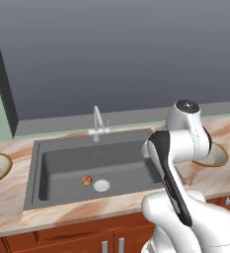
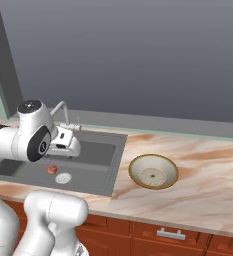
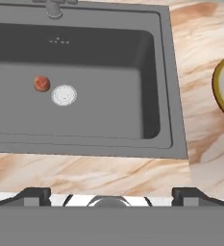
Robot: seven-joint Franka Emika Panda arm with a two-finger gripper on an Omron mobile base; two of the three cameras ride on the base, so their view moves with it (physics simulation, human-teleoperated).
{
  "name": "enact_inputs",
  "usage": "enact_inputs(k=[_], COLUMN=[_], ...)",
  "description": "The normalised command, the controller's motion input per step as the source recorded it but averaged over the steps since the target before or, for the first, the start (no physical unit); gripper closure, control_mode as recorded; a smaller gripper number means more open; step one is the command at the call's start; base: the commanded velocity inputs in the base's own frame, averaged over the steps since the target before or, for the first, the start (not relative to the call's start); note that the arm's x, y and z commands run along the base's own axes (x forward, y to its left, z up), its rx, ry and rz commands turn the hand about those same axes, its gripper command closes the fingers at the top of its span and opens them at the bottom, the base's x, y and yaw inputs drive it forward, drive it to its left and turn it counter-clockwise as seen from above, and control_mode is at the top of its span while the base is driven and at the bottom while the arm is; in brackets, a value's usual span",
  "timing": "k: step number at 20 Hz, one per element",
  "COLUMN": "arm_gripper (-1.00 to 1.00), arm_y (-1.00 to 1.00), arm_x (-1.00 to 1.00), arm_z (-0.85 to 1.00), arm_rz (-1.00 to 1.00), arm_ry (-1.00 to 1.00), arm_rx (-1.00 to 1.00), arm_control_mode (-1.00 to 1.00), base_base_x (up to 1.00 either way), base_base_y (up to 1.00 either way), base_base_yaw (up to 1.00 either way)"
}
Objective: Pick the garlics from the cabinet and place them in one bowl. Pick the peach from the sink and place it in the other bowl.
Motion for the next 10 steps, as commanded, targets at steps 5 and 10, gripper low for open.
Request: enact_inputs(k=[5, 10], arm_gripper=[-1.0, -1.0], arm_y=[0.68, 0.46], arm_x=[0.22, 0.37], arm_z=[-0.23, -0.37], arm_rz=[0.0, 0.0], arm_ry=[0.0, 0.0], arm_rx=[0.02, 0.05], arm_control_mode=[-1.0, -1.0], base_base_x=[0.0, 0.0], base_base_y=[0.0, 0.0], base_base_yaw=[0.0, 0.0])
